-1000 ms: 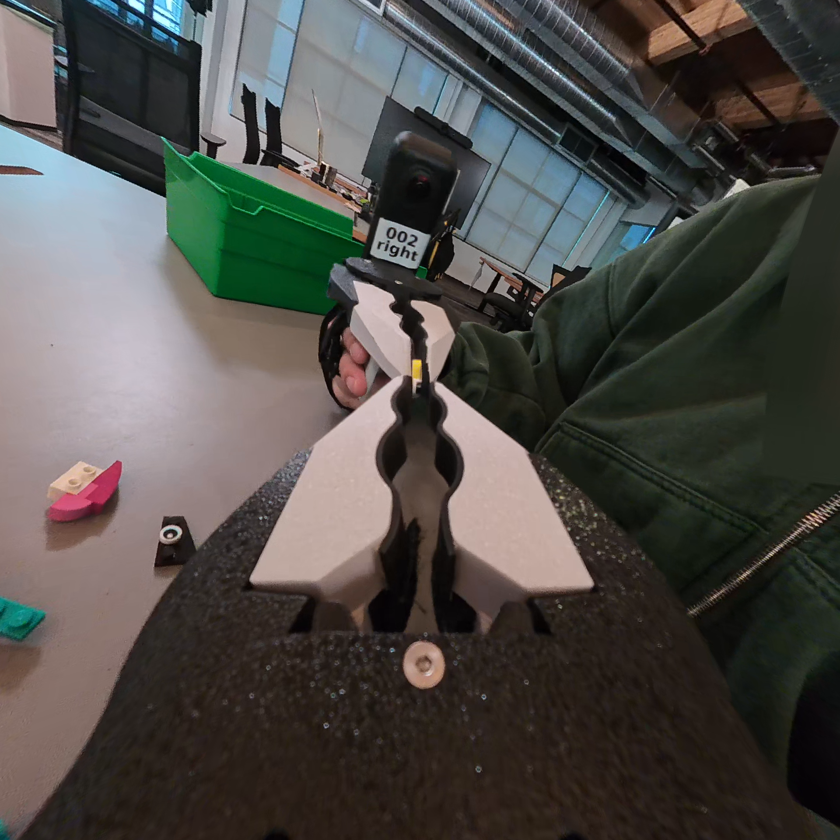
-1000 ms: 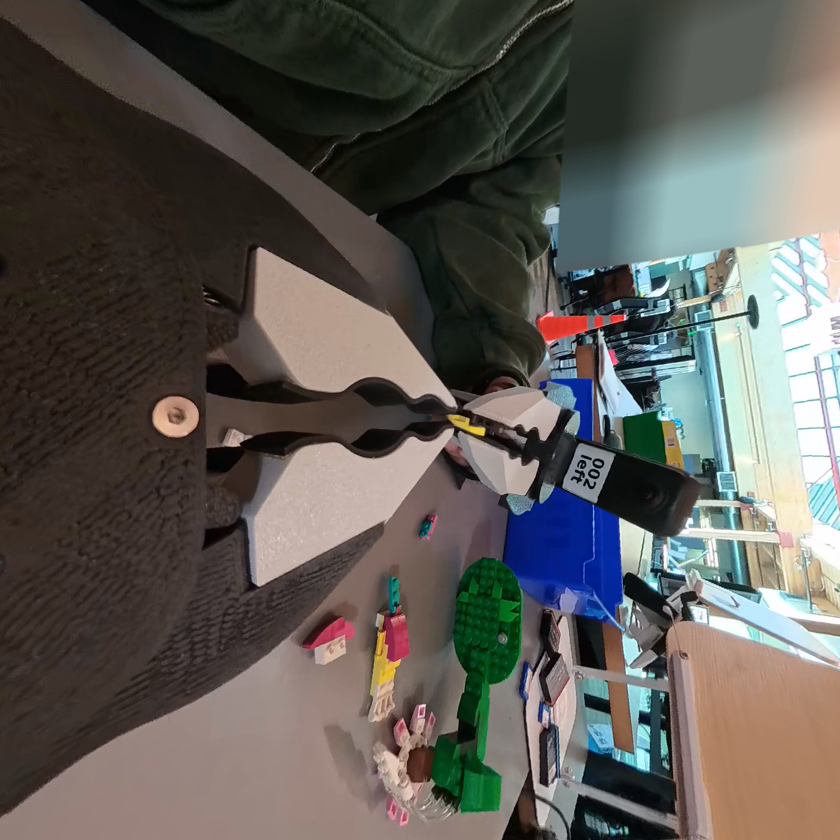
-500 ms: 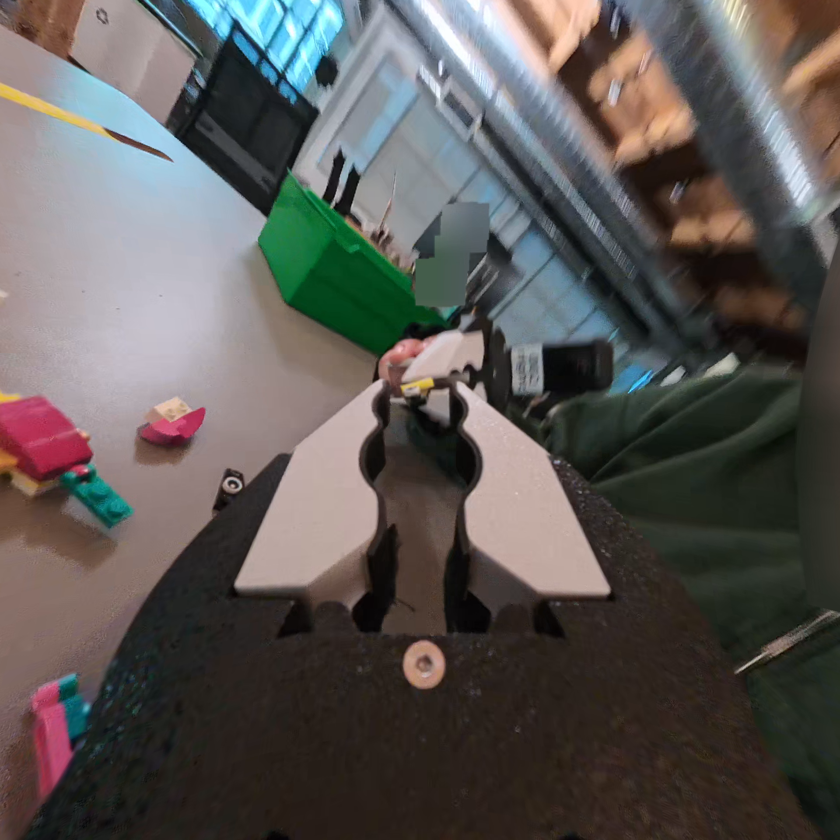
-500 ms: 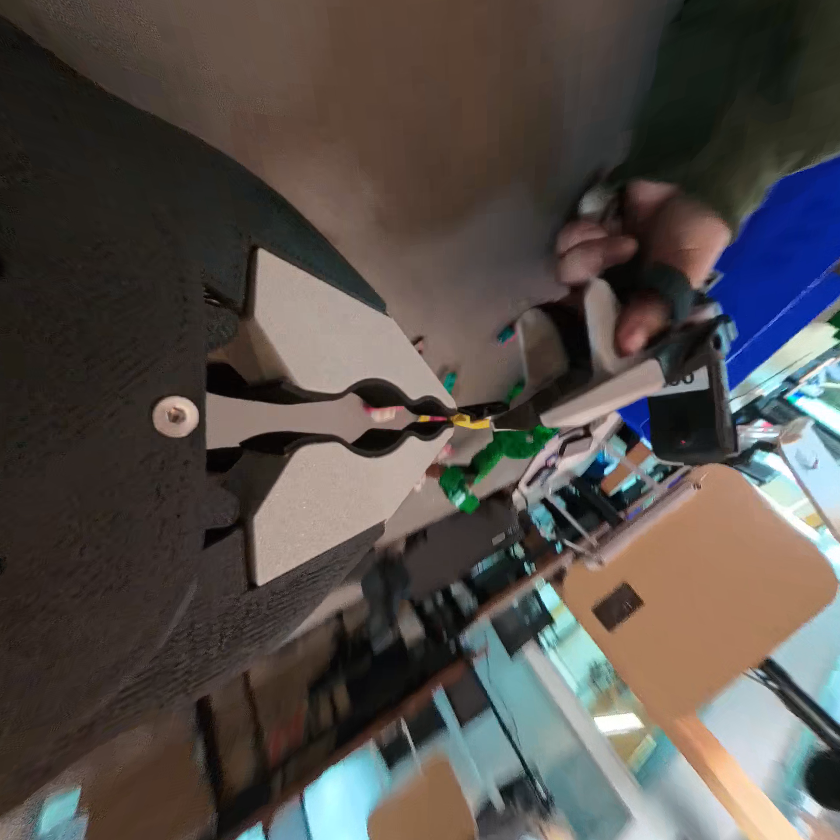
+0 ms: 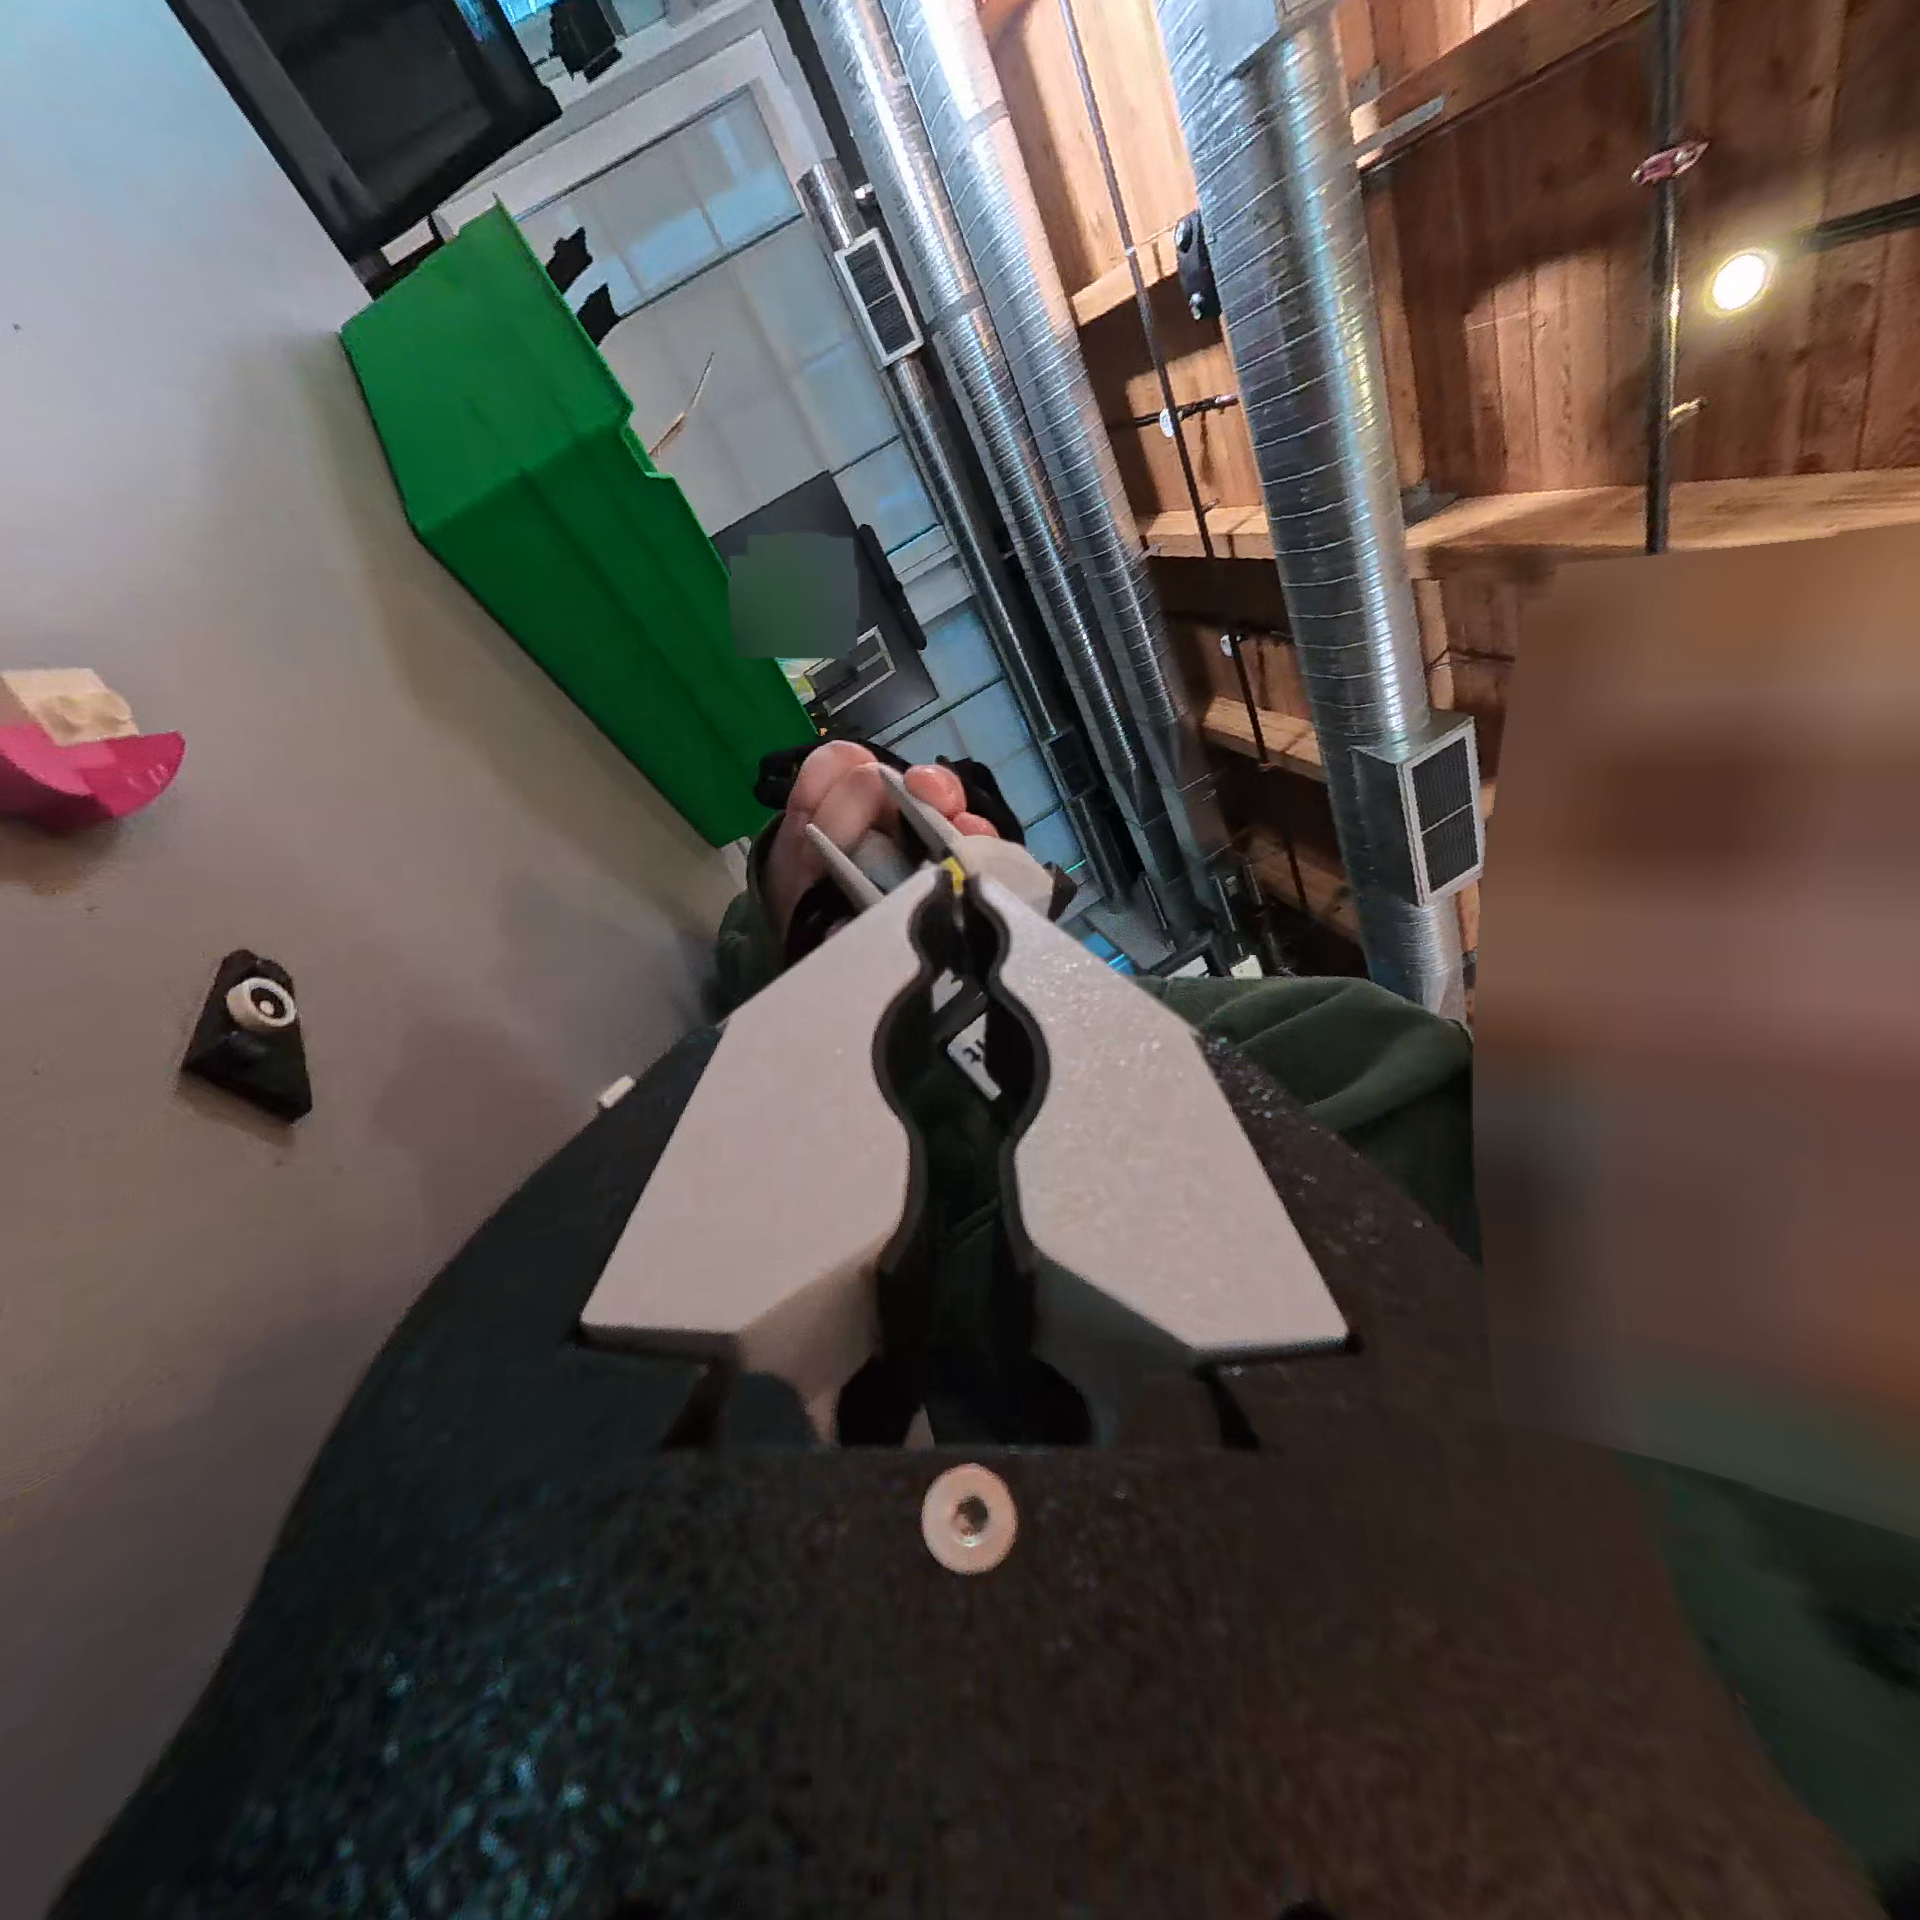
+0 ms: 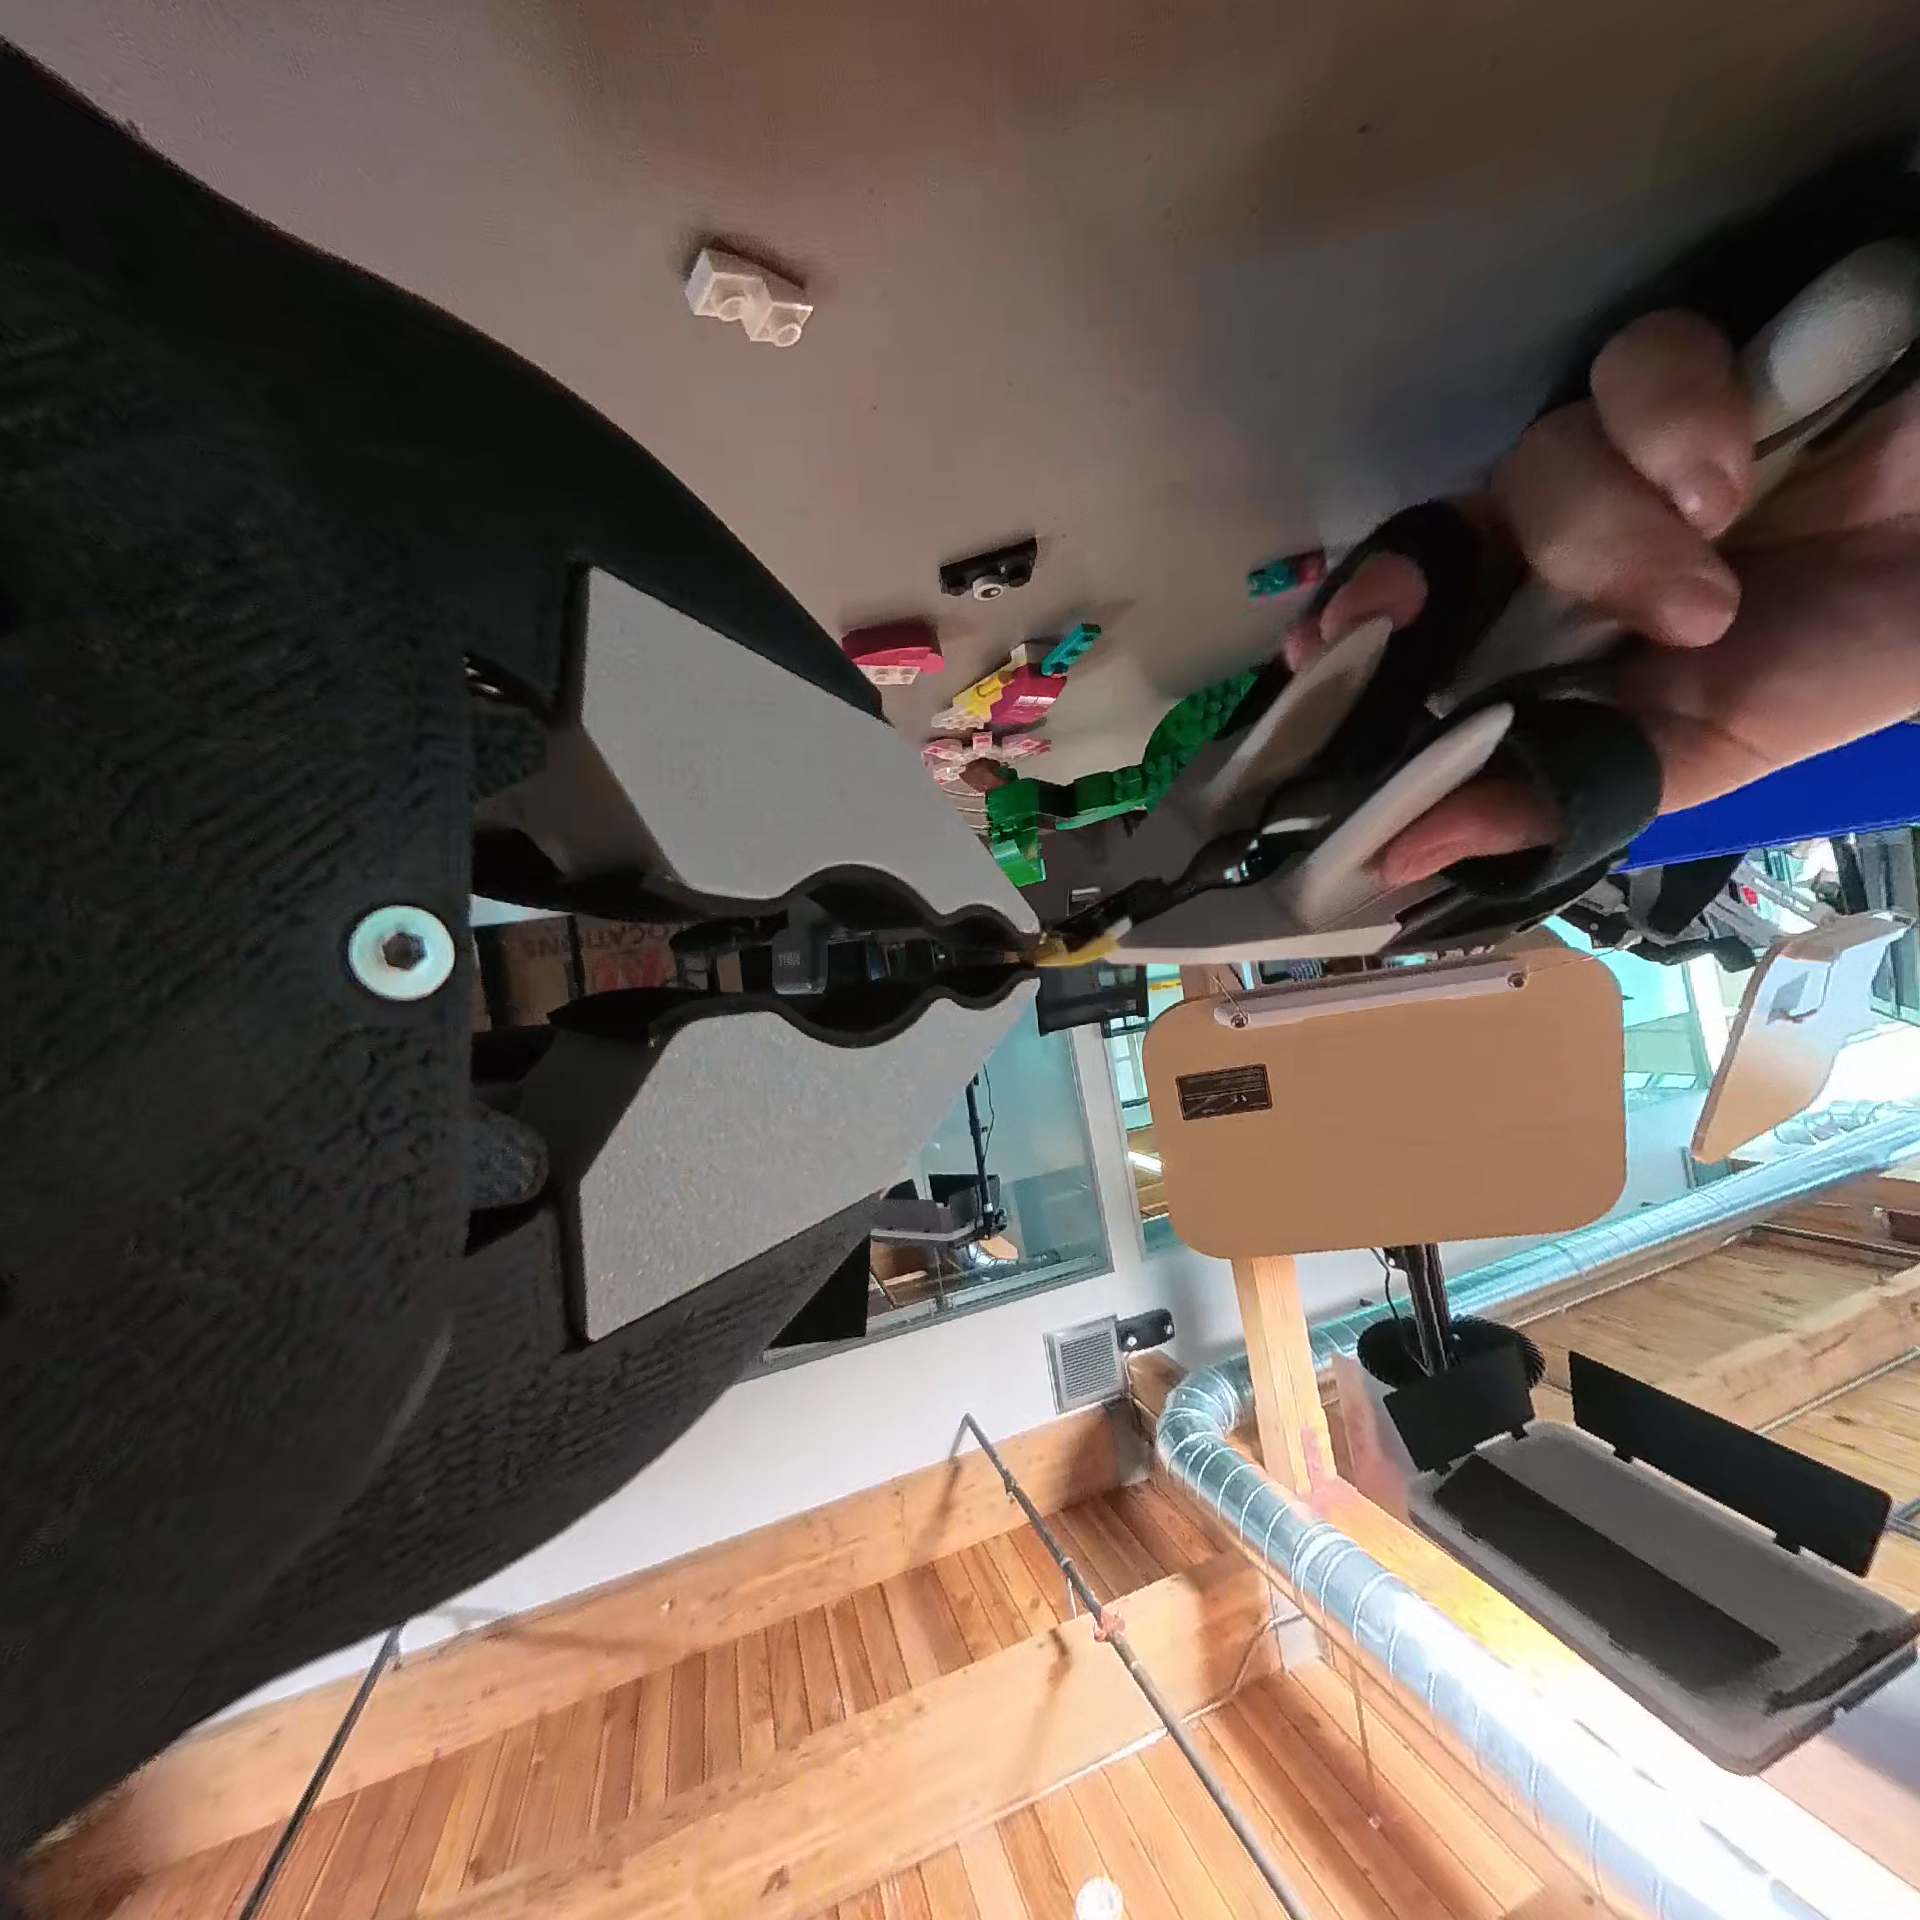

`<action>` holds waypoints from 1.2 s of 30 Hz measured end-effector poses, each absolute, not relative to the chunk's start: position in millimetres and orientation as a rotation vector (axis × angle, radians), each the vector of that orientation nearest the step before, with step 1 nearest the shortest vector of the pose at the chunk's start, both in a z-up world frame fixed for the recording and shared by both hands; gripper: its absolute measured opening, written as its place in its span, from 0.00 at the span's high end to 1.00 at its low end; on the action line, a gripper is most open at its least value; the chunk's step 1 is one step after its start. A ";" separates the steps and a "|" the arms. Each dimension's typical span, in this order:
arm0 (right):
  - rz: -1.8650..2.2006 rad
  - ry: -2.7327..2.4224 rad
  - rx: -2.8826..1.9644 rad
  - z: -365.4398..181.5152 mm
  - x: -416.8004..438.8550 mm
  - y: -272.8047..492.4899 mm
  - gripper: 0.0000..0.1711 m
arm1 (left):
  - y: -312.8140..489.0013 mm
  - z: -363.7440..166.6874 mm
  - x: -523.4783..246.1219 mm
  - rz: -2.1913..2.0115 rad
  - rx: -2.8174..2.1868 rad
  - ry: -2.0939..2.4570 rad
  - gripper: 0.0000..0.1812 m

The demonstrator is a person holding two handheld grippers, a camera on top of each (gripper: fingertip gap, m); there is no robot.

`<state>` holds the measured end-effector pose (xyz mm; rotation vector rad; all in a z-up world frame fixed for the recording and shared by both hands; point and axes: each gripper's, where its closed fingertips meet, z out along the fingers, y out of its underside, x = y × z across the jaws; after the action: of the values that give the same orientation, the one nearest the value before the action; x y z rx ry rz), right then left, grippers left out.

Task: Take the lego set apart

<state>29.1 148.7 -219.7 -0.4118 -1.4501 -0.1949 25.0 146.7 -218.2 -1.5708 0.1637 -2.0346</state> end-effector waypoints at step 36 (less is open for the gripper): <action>1.059 -2.095 -1.514 -318.4 90.6 86.0 0.83 | 174.3 -225.2 22.1 -0.764 -1.539 0.666 0.51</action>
<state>90.6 86.0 -318.4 -1.5135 -2.0950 1.0594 22.1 174.3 -225.2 -1.5386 0.6659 -0.7640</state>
